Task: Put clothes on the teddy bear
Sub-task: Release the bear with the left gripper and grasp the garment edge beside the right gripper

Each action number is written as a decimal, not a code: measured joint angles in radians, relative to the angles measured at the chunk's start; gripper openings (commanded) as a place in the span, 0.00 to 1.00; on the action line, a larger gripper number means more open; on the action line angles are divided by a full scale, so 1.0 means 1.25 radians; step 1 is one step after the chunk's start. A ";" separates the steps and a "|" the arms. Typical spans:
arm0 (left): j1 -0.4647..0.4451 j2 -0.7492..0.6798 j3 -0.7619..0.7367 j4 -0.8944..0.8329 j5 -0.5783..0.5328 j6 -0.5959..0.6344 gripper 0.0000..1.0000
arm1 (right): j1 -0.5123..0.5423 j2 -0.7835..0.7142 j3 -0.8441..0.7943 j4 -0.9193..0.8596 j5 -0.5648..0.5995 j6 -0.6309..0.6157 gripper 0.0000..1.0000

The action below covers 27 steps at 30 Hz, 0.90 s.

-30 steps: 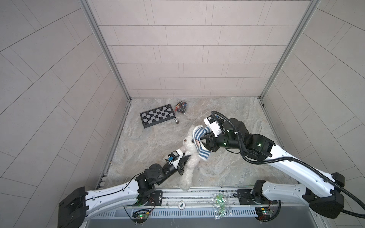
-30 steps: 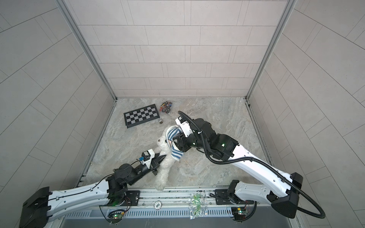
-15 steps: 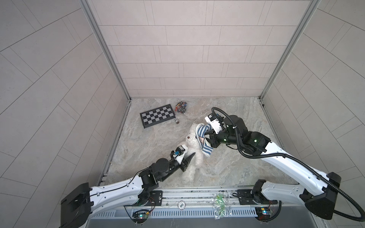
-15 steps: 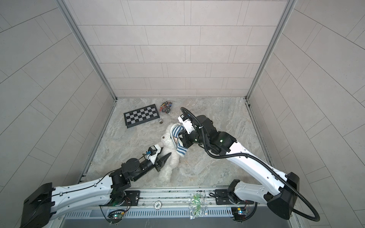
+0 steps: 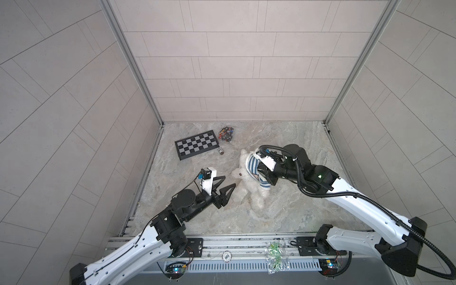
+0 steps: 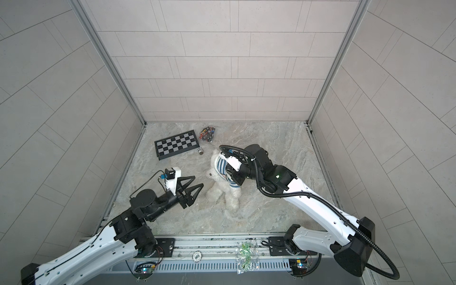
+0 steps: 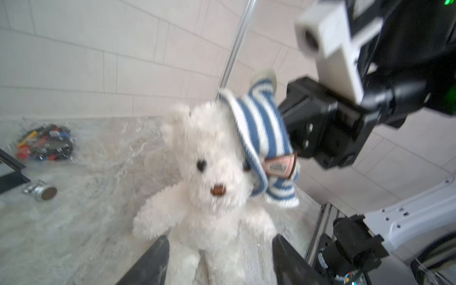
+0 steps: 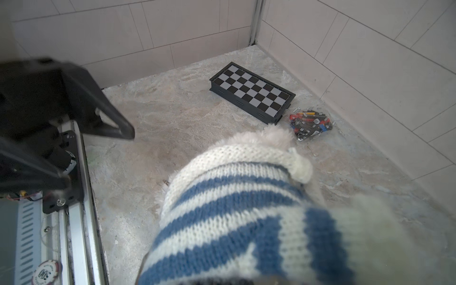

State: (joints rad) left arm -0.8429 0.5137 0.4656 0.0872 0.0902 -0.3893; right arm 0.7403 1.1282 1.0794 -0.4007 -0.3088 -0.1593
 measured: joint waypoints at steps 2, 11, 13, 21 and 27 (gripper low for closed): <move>0.023 0.032 0.077 -0.025 0.026 -0.022 0.61 | 0.013 -0.002 -0.016 0.016 0.008 -0.035 0.00; 0.072 0.266 0.292 -0.145 0.121 -0.058 0.49 | 0.083 -0.005 -0.063 0.075 0.044 -0.128 0.00; 0.085 0.303 0.303 -0.175 0.133 -0.063 0.45 | 0.091 -0.012 -0.071 0.084 0.048 -0.141 0.00; 0.096 0.386 0.348 -0.214 0.185 -0.067 0.33 | 0.106 -0.031 -0.083 0.086 0.067 -0.166 0.00; 0.093 0.397 0.359 -0.213 0.212 -0.067 0.28 | 0.128 -0.031 -0.083 0.083 0.091 -0.181 0.00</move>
State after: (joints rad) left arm -0.7261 1.0096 0.9138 -0.1795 0.3557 -0.4732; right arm 0.9001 1.0889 0.9756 -0.2966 -0.1955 -0.3855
